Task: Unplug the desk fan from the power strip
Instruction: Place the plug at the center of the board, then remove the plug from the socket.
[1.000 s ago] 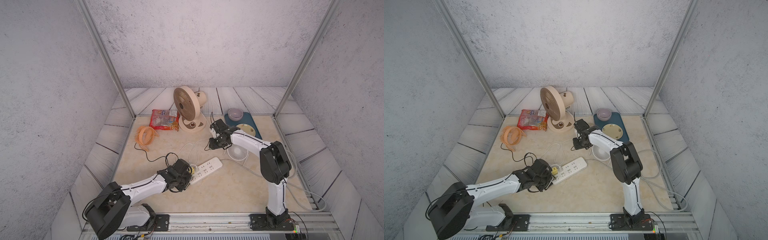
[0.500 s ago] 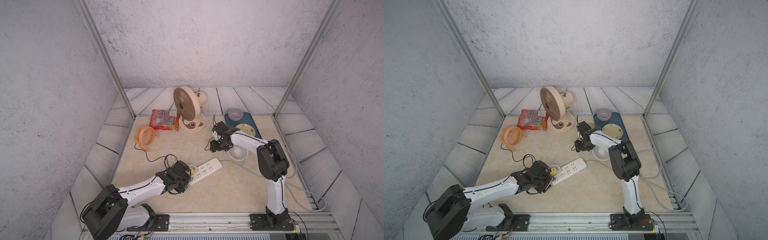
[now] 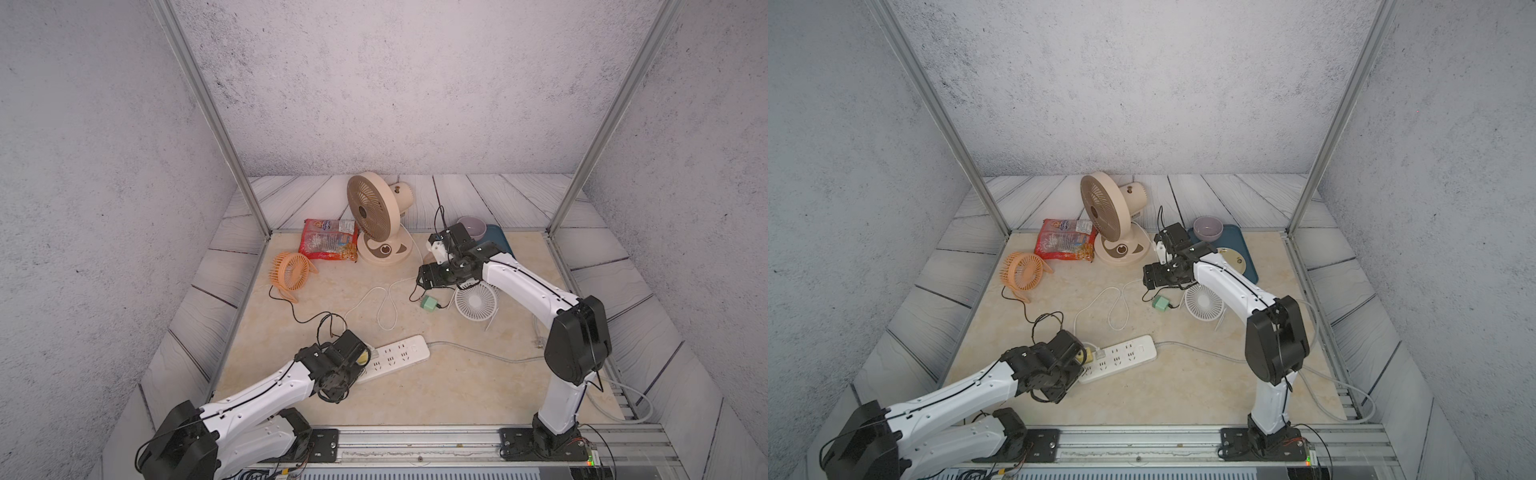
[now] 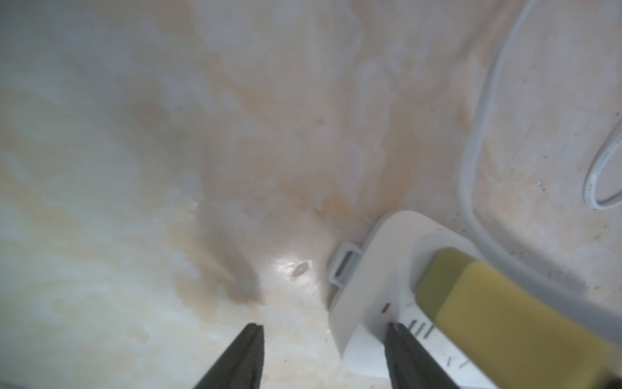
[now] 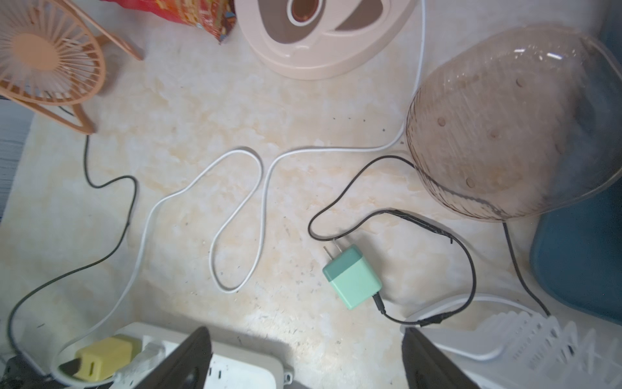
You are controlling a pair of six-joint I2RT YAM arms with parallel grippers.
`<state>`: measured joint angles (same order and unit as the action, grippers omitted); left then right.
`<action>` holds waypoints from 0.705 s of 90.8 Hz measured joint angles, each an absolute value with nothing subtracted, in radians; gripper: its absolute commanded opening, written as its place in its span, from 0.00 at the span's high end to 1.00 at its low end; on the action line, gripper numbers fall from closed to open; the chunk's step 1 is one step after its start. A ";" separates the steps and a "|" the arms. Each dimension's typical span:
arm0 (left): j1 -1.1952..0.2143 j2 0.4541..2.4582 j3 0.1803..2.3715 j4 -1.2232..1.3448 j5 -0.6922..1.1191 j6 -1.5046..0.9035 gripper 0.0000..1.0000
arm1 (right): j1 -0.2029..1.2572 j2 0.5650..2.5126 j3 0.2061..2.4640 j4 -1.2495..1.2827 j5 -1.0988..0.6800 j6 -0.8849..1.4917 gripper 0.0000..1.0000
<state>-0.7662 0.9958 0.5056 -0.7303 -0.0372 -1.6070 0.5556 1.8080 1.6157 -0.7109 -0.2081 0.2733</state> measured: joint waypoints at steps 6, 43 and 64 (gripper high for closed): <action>-0.766 0.937 0.505 -0.792 -0.059 -1.621 0.38 | 0.577 1.776 1.609 -0.717 -0.213 0.262 0.10; -0.766 0.439 0.437 -1.000 -0.189 -1.753 0.45 | 0.764 1.671 1.354 -0.625 -0.316 0.116 0.25; -0.766 0.293 0.374 -0.934 -0.201 -1.731 0.46 | 0.850 1.665 1.207 -0.441 -0.405 0.065 0.35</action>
<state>-0.7662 0.2932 0.3744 -0.9344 -0.2012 -1.7306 0.8505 1.6646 1.2072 -0.4412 -0.4053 0.0650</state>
